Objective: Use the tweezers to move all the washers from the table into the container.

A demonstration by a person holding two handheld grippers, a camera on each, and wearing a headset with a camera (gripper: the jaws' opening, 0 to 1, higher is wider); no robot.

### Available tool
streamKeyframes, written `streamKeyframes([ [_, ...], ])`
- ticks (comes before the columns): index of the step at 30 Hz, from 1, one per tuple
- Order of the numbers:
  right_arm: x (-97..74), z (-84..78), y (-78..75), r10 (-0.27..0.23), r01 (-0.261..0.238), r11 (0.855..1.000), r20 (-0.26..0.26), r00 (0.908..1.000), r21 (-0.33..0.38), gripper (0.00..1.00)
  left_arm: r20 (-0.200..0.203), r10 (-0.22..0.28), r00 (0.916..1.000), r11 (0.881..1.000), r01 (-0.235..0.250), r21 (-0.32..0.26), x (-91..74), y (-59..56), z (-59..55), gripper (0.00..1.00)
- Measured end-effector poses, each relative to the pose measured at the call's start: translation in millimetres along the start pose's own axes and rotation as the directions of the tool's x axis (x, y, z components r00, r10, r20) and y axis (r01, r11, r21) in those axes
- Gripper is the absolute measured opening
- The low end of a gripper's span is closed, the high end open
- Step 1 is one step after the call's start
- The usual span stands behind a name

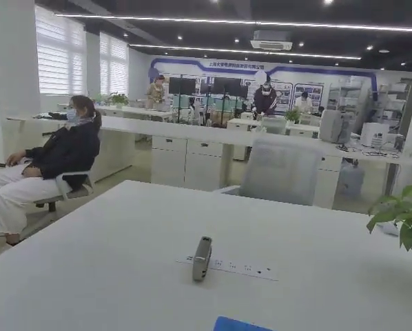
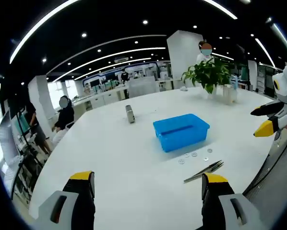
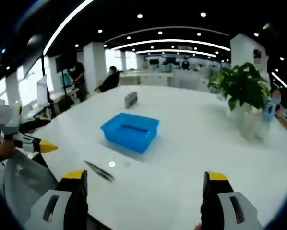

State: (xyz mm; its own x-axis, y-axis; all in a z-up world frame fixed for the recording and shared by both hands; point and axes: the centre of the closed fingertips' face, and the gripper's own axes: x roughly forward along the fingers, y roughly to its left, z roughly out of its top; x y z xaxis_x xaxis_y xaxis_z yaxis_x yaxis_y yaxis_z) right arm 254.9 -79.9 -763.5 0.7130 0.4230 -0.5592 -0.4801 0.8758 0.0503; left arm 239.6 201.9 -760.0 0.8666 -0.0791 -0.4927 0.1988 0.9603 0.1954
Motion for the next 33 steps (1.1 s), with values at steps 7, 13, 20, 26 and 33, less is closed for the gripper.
streamKeyframes([
  [7, 0.3, -0.3, 1.1, 0.011, -0.011, 1.0, 0.0, 0.9999, 0.018, 0.99, -0.005, 0.004, 1.0, 1.0, -0.004, -0.002, 0.1, 1.5, -0.8, 0.92],
  [13, 0.3, -0.4, 1.6, 0.014, -0.014, 1.0, 0.0, 0.9999, 0.019, 0.99, -0.002, 0.011, 0.9999, 1.0, -0.011, -0.005, -0.5, 3.2, -0.3, 0.92],
  [20, 0.1, -1.8, 2.4, 0.015, -0.015, 1.0, -0.007, 0.9999, 0.009, 0.99, -0.003, 0.006, 1.0, 1.0, -0.006, -0.002, -1.1, 1.1, -0.4, 0.91],
  [26, -0.6, -1.4, 1.5, 0.009, -0.009, 1.0, -0.005, 1.0, 0.01, 0.99, -0.011, 0.0, 0.9999, 1.0, 0.0, 0.009, -1.0, -1.7, -1.5, 0.91],
  [33, -1.2, -1.1, -2.7, -0.001, 0.001, 1.0, 0.001, 1.0, 0.032, 0.99, -0.021, -0.016, 0.9996, 1.0, 0.016, 0.001, -0.5, -4.0, -3.1, 0.9],
])
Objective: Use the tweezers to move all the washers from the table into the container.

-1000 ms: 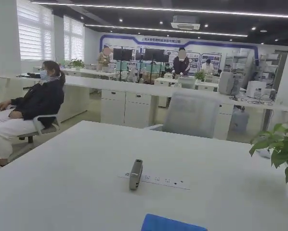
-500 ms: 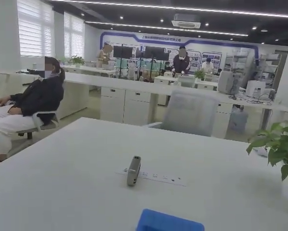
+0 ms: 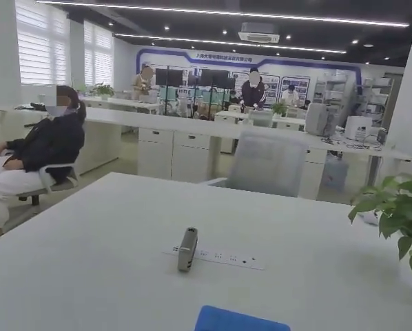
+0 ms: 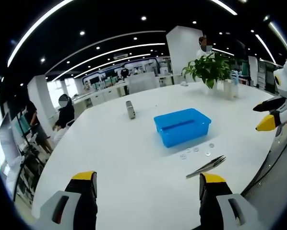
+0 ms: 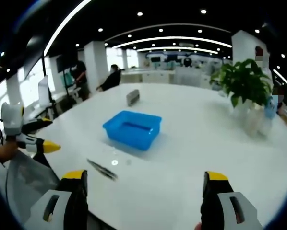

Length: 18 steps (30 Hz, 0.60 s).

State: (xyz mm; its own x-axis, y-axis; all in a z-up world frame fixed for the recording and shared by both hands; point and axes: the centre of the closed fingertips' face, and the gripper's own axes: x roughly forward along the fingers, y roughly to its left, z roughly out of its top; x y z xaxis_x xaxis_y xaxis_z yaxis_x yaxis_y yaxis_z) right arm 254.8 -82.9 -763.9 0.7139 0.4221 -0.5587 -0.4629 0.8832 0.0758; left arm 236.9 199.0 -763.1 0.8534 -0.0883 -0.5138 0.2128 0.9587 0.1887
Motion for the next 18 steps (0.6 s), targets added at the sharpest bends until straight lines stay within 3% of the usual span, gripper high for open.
streamKeyframes([
  [8, 0.1, -1.0, -7.1, -0.018, 0.018, 0.999, -0.001, 0.9998, 0.029, 0.99, -0.003, -0.023, 0.9997, 1.0, 0.023, -0.003, 1.8, -4.0, -0.6, 0.89],
  [18, 2.1, -3.7, -3.4, -0.011, 0.011, 1.0, -0.02, 0.9997, 0.002, 0.99, 0.0, -0.02, 0.9998, 1.0, 0.02, -0.011, 2.2, -2.9, -0.3, 0.89],
])
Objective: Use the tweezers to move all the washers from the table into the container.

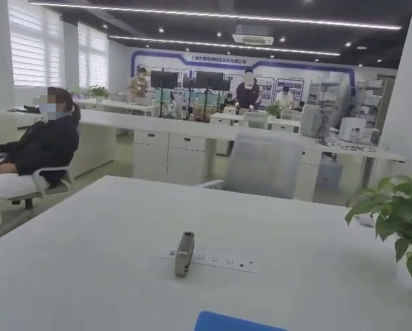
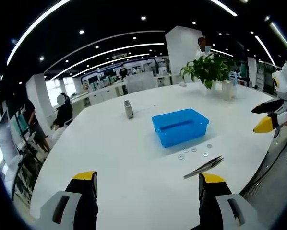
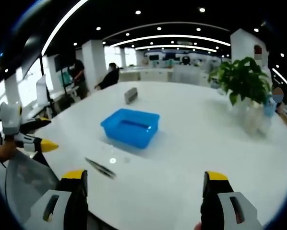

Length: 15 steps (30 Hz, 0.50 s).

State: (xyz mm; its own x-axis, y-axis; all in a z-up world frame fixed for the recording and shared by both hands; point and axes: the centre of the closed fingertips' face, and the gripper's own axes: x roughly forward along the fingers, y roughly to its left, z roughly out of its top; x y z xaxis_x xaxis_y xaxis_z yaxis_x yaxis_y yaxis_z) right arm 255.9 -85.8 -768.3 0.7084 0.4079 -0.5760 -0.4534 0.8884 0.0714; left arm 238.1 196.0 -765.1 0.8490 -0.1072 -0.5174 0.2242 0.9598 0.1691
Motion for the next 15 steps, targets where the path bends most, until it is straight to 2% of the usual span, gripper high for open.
streamKeyframes([
  [9, 0.2, -0.2, -0.2, -0.002, 0.002, 1.0, -0.002, 1.0, 0.002, 0.98, -0.003, -0.002, 1.0, 1.0, 0.002, 0.002, 0.4, 0.0, -0.2, 0.89],
  [15, 0.2, -0.5, -1.1, -0.003, 0.003, 1.0, -0.004, 1.0, 0.006, 0.97, -0.004, -0.02, 0.9998, 1.0, 0.02, 0.01, 0.9, -3.9, 0.9, 0.88],
])
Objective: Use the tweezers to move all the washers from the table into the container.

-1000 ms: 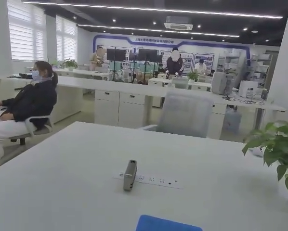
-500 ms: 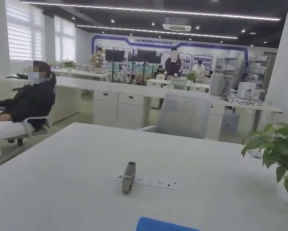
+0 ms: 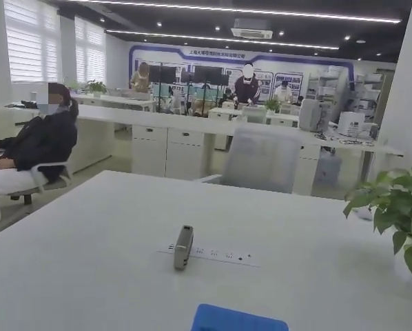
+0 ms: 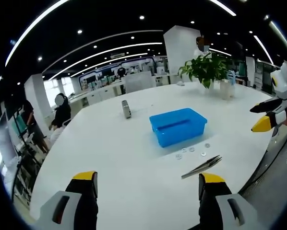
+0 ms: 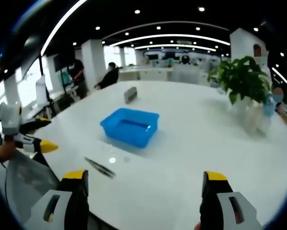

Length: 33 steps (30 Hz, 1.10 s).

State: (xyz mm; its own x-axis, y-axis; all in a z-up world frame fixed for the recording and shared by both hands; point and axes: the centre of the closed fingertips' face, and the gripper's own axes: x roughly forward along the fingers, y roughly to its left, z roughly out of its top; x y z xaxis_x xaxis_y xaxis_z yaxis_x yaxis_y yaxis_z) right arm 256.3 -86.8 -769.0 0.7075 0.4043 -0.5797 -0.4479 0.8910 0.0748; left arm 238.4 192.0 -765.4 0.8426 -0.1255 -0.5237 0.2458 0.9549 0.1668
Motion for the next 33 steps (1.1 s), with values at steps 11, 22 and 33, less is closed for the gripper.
streamKeyframes([
  [11, 0.3, -1.4, 1.6, 0.006, -0.006, 1.0, -0.011, 0.9999, -0.005, 0.96, -0.065, -0.256, 0.9646, 0.955, 0.262, 0.137, 7.1, -44.7, 4.5, 0.6],
  [22, 1.1, -4.6, -1.6, 0.008, -0.008, 1.0, -0.026, 0.9996, 0.027, 0.95, -0.246, -0.407, 0.8797, 0.862, 0.459, 0.215, 37.6, -64.6, -18.9, 0.25],
  [33, 2.3, -10.9, -3.9, 0.006, -0.004, 0.999, -0.056, 0.9984, 0.039, 0.94, -0.359, -0.463, 0.8104, 0.792, 0.56, 0.242, 71.5, -76.1, -36.1, 0.09],
])
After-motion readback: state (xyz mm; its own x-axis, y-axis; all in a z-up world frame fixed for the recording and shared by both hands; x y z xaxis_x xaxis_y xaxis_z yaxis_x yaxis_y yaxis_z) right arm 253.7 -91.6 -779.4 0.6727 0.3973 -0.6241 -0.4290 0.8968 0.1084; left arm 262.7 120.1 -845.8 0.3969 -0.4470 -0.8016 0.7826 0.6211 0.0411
